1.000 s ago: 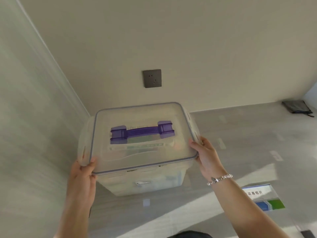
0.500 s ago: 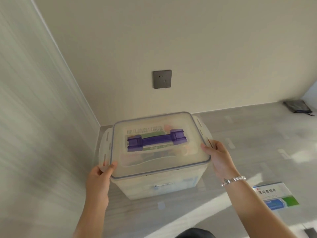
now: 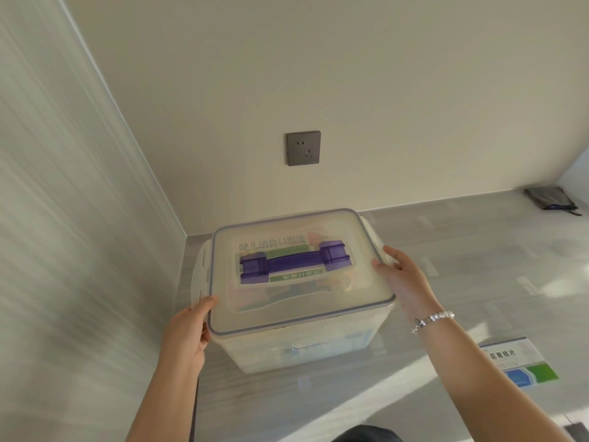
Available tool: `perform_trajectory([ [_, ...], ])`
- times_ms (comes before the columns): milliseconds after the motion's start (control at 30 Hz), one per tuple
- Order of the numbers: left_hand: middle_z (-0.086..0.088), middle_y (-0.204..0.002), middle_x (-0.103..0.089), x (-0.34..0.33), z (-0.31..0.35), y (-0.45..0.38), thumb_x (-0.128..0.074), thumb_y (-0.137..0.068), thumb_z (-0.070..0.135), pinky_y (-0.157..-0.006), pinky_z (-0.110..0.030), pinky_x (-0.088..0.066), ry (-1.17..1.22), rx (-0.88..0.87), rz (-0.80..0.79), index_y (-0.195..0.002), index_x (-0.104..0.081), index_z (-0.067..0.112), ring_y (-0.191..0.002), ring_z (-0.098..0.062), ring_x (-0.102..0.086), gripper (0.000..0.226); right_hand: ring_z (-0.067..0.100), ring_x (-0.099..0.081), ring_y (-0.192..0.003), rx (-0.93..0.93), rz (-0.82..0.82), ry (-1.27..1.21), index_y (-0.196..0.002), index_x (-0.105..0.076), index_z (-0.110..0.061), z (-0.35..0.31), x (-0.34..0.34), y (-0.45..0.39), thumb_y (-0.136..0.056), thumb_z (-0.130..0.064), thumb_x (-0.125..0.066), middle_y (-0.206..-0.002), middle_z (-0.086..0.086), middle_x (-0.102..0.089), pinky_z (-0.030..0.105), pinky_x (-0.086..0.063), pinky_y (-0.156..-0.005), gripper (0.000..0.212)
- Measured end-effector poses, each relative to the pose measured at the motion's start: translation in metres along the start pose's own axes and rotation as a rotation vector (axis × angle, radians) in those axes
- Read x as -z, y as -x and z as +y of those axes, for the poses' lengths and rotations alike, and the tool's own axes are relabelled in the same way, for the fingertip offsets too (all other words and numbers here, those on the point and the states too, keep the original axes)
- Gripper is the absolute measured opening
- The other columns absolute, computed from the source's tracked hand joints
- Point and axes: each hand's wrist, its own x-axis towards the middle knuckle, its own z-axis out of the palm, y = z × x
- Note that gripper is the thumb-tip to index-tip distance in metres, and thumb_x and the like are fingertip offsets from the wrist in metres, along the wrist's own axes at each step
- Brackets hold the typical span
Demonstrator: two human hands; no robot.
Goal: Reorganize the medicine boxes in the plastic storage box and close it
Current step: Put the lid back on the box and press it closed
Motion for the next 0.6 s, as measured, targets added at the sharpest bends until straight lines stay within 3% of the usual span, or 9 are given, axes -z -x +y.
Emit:
perform_trajectory([
  [100,-0.011,-0.078,-0.058,-0.006,0.007,-0.003,-0.07,-0.081,0.026,-0.057,-0.033,-0.035,-0.066,-0.034,-0.006,-0.075,-0.058,0.012,-0.065,-0.022,-0.049,0.019,0.027,-0.06,-0.105,0.014,0.001,0.039,-0.127,-0.051,-0.033,-0.008,-0.005,-0.005,-0.079,-0.034,-0.066,-0.114,0.01,-0.058,0.045,-0.049,-0.093,0.05],
  [233,-0.008,-0.086,-0.067,-0.015,0.014,-0.004,-0.068,-0.081,0.018,-0.068,-0.036,-0.05,0.019,-0.003,-0.038,-0.09,-0.065,0.013,-0.076,-0.023,-0.062,0.011,0.024,-0.064,-0.085,0.002,-0.016,0.022,-0.123,-0.055,-0.031,-0.018,-0.006,-0.011,-0.078,-0.03,-0.068,-0.092,0.003,-0.062,0.038,-0.053,-0.08,0.046],
  [367,-0.011,-0.099,-0.066,-0.016,0.015,-0.001,-0.064,-0.085,0.016,-0.07,-0.037,-0.051,0.091,0.046,-0.075,-0.107,-0.062,0.01,-0.079,-0.024,-0.062,0.022,0.028,-0.063,-0.101,-0.019,-0.01,-0.066,-0.11,-0.062,-0.036,-0.019,-0.006,-0.013,-0.075,-0.023,-0.07,-0.116,0.007,-0.063,0.046,-0.051,-0.091,0.038],
  [533,-0.007,-0.091,-0.066,-0.017,0.011,0.004,-0.058,-0.089,0.011,-0.061,-0.037,-0.048,0.148,0.064,-0.107,-0.116,-0.058,0.011,-0.077,-0.021,-0.061,0.027,0.024,-0.067,-0.088,-0.057,-0.077,-0.147,-0.11,-0.062,-0.036,-0.012,0.001,-0.011,-0.075,-0.018,-0.072,-0.11,0.009,-0.067,0.036,-0.055,-0.076,0.041],
  [600,-0.007,-0.094,-0.066,-0.017,0.012,0.004,-0.056,-0.09,0.011,-0.061,-0.037,-0.048,0.146,0.055,-0.117,-0.118,-0.057,0.01,-0.077,-0.022,-0.061,0.028,0.024,-0.066,-0.087,-0.046,-0.06,-0.127,-0.114,-0.061,-0.034,-0.011,0.0,-0.012,-0.076,-0.019,-0.071,-0.108,0.011,-0.066,0.037,-0.055,-0.079,0.042],
])
